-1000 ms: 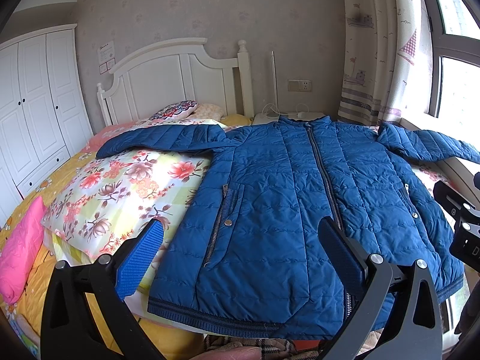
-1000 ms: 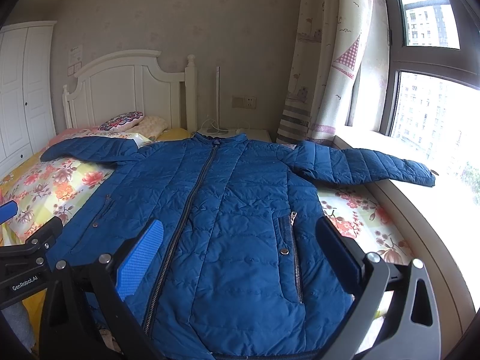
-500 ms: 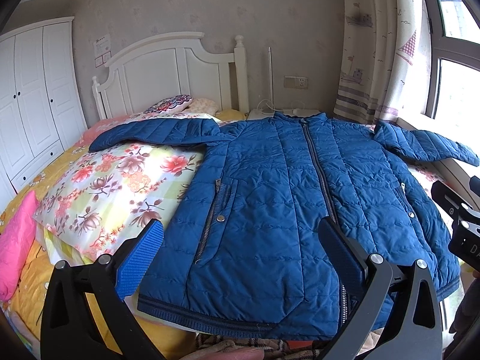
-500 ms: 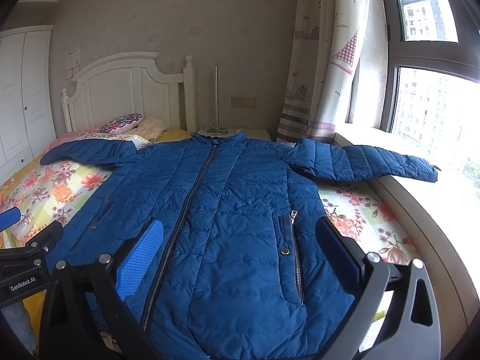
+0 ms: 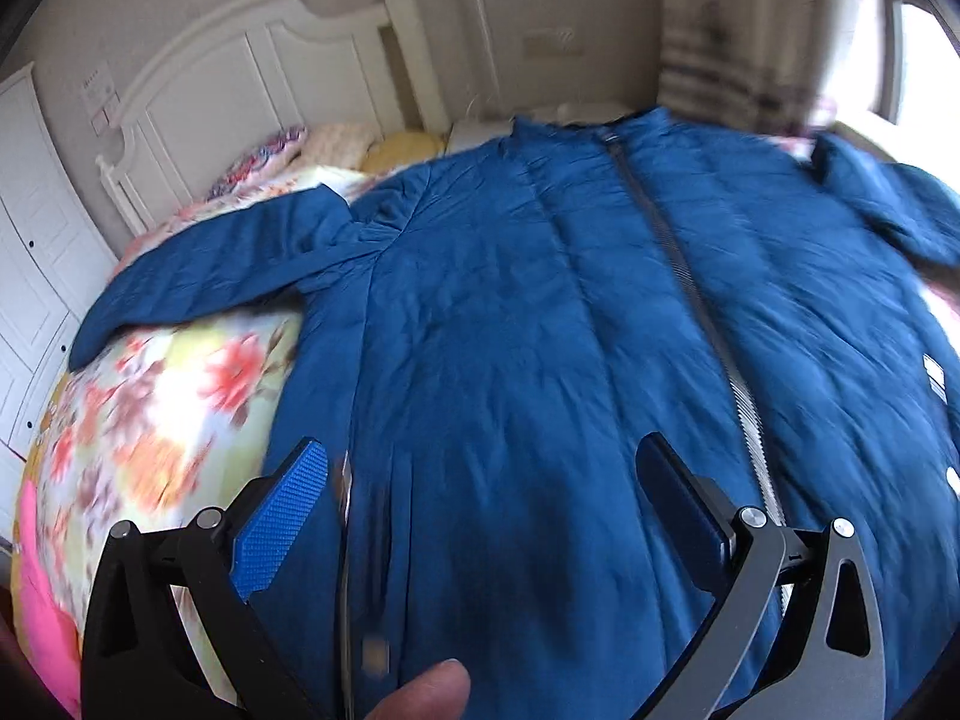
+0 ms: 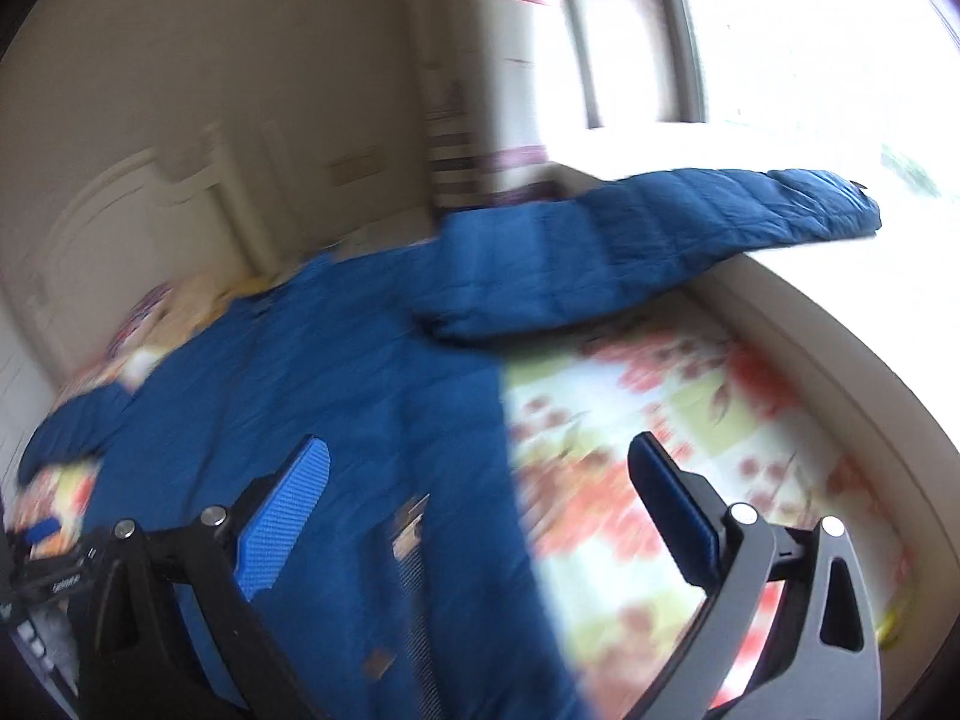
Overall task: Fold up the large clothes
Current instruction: 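Grasp the jacket sleeve cuff with the right gripper and lift it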
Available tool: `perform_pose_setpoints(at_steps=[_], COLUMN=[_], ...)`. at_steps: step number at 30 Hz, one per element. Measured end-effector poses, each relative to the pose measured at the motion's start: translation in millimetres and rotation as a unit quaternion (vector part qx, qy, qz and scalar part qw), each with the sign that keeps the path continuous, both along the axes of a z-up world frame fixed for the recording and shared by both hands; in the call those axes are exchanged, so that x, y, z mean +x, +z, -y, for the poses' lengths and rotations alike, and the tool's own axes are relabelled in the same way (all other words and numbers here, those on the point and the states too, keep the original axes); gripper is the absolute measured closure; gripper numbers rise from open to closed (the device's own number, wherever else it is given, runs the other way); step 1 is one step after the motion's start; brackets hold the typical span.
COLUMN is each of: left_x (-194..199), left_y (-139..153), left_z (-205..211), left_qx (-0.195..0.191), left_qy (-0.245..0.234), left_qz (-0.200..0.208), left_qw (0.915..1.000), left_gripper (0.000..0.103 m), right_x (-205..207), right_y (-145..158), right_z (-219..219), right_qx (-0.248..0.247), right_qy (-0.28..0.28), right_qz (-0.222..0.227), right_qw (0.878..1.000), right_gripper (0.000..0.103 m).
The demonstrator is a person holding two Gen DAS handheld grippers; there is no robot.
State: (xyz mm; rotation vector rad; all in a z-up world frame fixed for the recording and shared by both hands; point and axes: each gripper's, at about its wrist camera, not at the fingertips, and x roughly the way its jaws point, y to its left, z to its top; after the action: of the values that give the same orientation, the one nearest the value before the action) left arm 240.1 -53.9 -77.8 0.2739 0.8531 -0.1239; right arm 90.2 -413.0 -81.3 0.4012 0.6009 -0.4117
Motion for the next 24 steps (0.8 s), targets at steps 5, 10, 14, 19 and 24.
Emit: perform_pose_setpoints(at_steps=[5,10,14,19,24], left_x=[62,74,76,78,79], left_y=[-21,-43,-46,-47,-45], left_z=[4,-7,-16,-11,-13], left_qx=[-0.026,-0.069,-0.099,-0.084,-0.093], left_qy=[0.027,0.024,0.022,0.020,0.015], left_qz=[-0.020,-0.040,-0.050,-0.058,-0.056], left_qw=[0.9991,0.9965,0.9936,0.9946,0.9940], left_gripper=[0.004,0.004,0.004,0.004,0.004], right_x=[60,91,97,97,138], right_y=[-27,-48,-49,-4,48], right_z=[100,160,179,148,53], right_qx=[0.056,0.099,0.109,-0.014,-0.173], right_qy=[-0.086,-0.146,-0.177,-0.174,-0.049], right_qz=[-0.010,-0.005,0.012,0.062,0.074], right_qw=[0.995,0.984,0.978,0.983,0.981], right_gripper=[0.010,0.020,0.060,0.095,0.096])
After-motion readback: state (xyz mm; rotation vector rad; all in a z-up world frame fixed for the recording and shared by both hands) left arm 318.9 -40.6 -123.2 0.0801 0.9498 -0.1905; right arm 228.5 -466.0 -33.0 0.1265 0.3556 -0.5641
